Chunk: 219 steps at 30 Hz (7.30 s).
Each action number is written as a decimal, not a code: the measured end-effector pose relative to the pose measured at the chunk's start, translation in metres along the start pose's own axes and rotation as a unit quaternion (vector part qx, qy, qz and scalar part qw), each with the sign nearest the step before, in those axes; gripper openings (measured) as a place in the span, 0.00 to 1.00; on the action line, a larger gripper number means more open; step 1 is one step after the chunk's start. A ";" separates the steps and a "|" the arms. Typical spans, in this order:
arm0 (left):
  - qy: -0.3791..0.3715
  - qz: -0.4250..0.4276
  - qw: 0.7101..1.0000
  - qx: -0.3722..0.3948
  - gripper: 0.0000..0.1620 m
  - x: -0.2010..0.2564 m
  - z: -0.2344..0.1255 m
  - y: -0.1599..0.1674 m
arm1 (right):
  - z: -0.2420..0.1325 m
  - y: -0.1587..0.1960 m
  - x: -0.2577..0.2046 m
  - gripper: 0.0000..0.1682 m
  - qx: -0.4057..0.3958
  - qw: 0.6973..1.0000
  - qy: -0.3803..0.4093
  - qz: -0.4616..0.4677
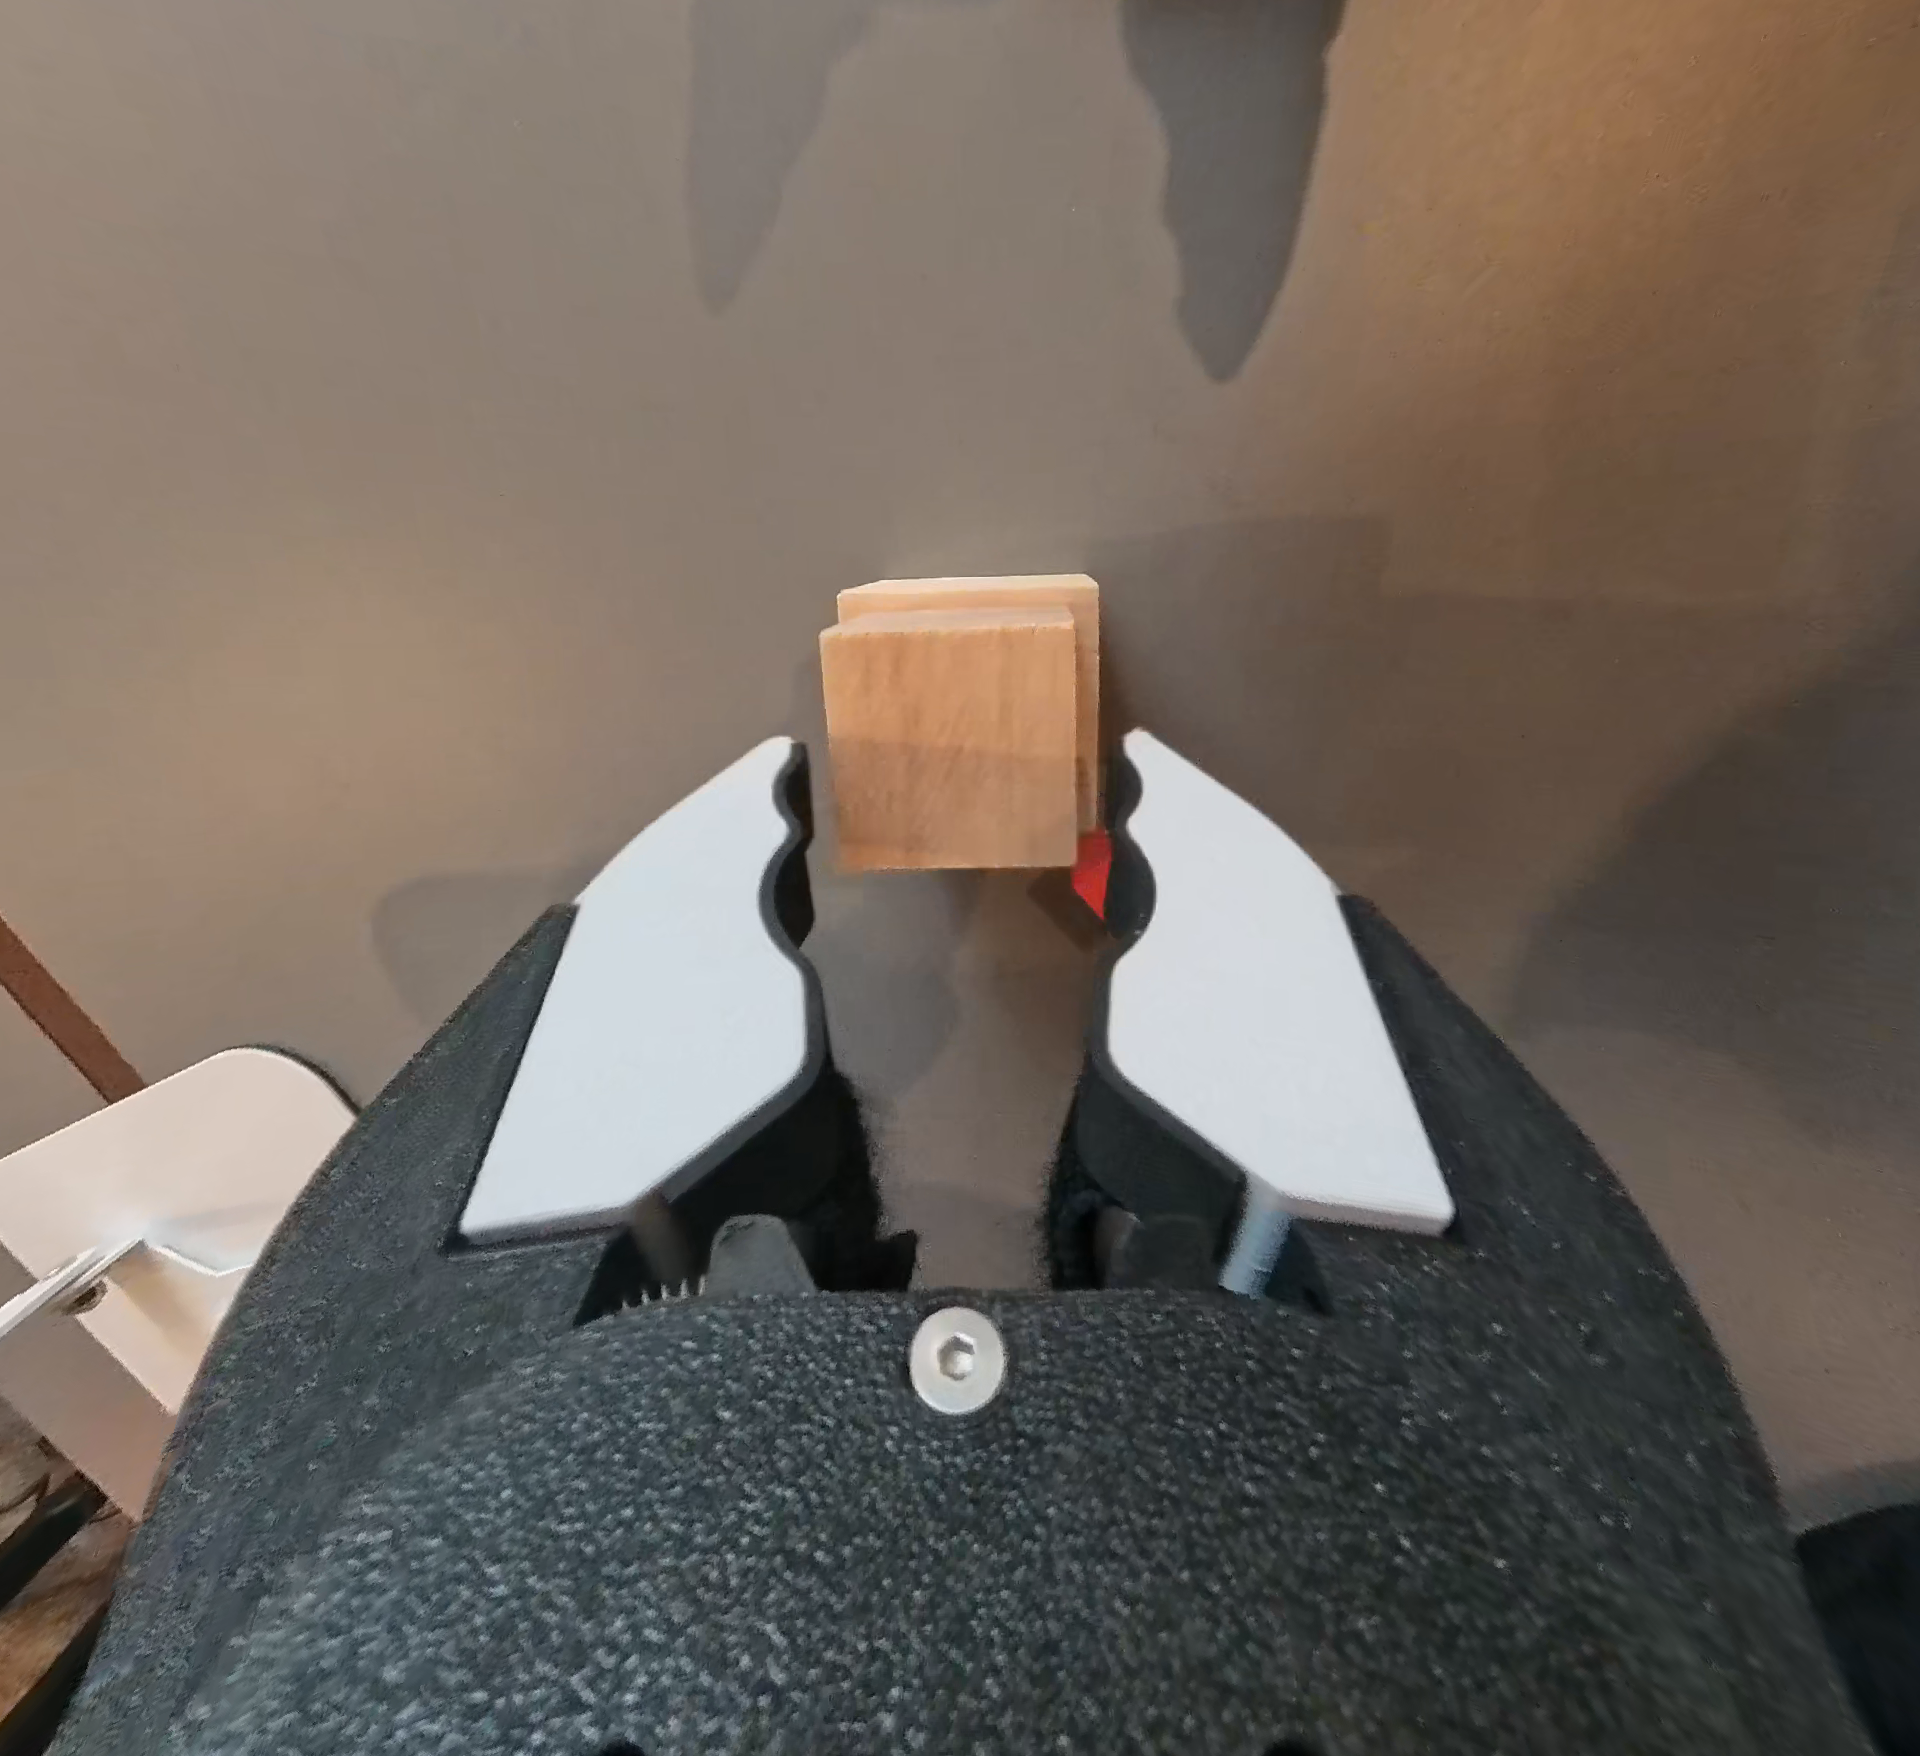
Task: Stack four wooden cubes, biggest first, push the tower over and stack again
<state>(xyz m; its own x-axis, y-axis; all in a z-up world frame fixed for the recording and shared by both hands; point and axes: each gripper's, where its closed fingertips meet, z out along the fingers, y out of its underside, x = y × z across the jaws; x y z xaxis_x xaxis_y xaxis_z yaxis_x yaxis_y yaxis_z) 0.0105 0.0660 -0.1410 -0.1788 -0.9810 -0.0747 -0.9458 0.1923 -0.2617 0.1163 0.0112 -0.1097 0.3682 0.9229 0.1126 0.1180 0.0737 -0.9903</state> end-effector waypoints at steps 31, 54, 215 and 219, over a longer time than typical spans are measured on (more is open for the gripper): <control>-0.031 -0.166 0.985 0.025 0.21 0.040 0.042 0.062 | 0.000 -0.001 0.002 0.62 0.003 1.000 0.001 0.009; -0.019 0.029 0.999 0.041 0.17 0.002 -0.050 -0.002 | -0.001 -0.001 0.000 0.62 0.003 1.000 -0.002 0.004; -0.088 -0.227 0.950 0.195 0.68 0.016 -0.049 0.031 | -0.001 -0.003 0.002 0.59 0.013 1.000 -0.004 0.016; -0.033 -0.183 0.969 0.164 0.30 0.040 -0.048 0.046 | -0.002 -0.003 0.003 0.59 0.013 1.000 -0.003 0.017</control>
<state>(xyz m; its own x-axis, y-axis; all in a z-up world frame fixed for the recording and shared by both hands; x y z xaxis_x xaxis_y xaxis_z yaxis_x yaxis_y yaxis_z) -0.0536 0.0344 -0.1103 0.1794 -0.9835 0.0220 -0.8041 -0.1595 -0.5727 0.1184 0.0129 -0.1068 0.3654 0.9276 0.0780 0.0823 0.0512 -0.9953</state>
